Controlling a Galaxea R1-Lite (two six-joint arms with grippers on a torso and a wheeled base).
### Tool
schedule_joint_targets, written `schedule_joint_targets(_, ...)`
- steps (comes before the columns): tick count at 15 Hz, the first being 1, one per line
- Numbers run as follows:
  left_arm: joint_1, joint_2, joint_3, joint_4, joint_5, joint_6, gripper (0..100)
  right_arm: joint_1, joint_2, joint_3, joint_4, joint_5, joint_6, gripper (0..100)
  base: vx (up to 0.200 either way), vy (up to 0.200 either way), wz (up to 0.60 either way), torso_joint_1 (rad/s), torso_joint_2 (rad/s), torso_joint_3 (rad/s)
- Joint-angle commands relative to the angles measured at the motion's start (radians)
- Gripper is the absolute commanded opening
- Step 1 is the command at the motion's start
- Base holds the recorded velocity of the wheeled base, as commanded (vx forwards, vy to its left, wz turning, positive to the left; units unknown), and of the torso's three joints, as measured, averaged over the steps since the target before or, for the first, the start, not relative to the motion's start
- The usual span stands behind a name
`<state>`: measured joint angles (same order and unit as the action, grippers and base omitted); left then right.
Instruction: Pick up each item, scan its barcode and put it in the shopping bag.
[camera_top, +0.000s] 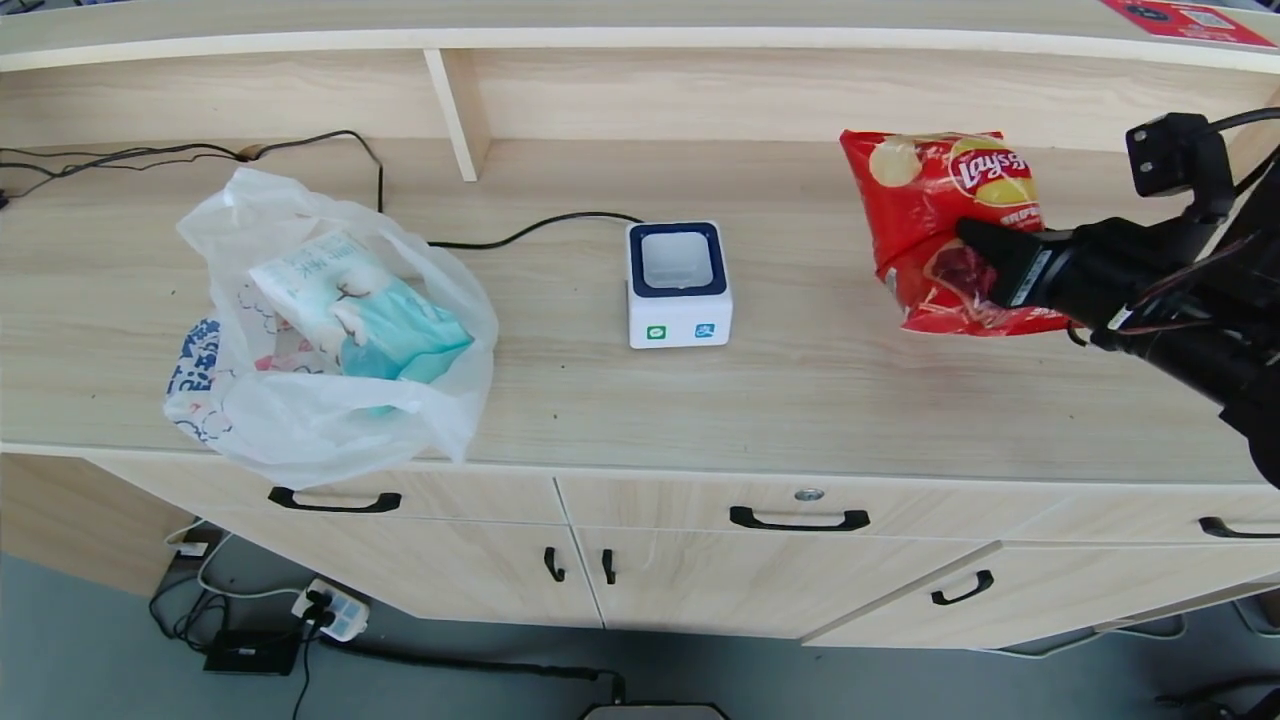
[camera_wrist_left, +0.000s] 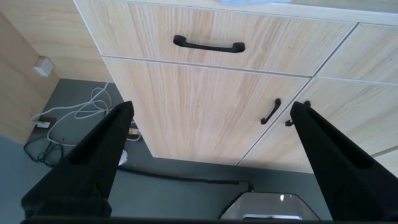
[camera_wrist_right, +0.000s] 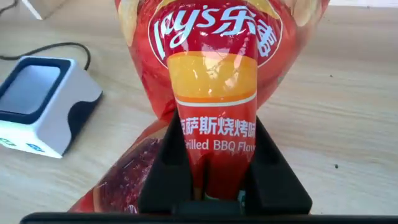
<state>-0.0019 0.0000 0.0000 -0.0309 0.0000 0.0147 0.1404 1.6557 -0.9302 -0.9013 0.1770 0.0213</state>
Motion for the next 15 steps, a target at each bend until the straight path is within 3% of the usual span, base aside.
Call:
schedule_joint_targets(1, 0.0, 0.002, 0.0, 0.0, 0.0, 0.001, 100, 0.137, -0.191, 0.076, -0.004, 0.004, 0.085, 0, 0.0, 0.0, 0.0, 0.0, 0.0, 0.0)
schedule_joint_targets(6, 0.0, 0.002, 0.0, 0.003, 0.0, 0.001, 100, 0.458, -0.307, 0.208, -0.008, 0.001, 0.158, 0, 0.0, 0.0, 0.0, 0.0, 0.0, 0.0)
schedule_joint_targets(8, 0.0, 0.002, 0.0, 0.003, 0.0, 0.002, 100, 0.548, -0.318, 0.266, -0.028, 0.001, 0.249, 0, 0.0, 0.0, 0.0, 0.0, 0.0, 0.0)
schedule_joint_targets(9, 0.0, 0.002, 0.0, 0.003, 0.0, 0.002, 100, 0.637, -0.315, 0.303, -0.094, 0.001, 0.345, 0, 0.0, 0.0, 0.0, 0.0, 0.0, 0.0)
schedule_joint_targets(15, 0.0, 0.002, 0.0, 0.003, 0.0, 0.002, 100, 0.742, -0.237, 0.361, -0.343, 0.001, 0.7, 0, 0.0, 0.0, 0.0, 0.0, 0.0, 0.0)
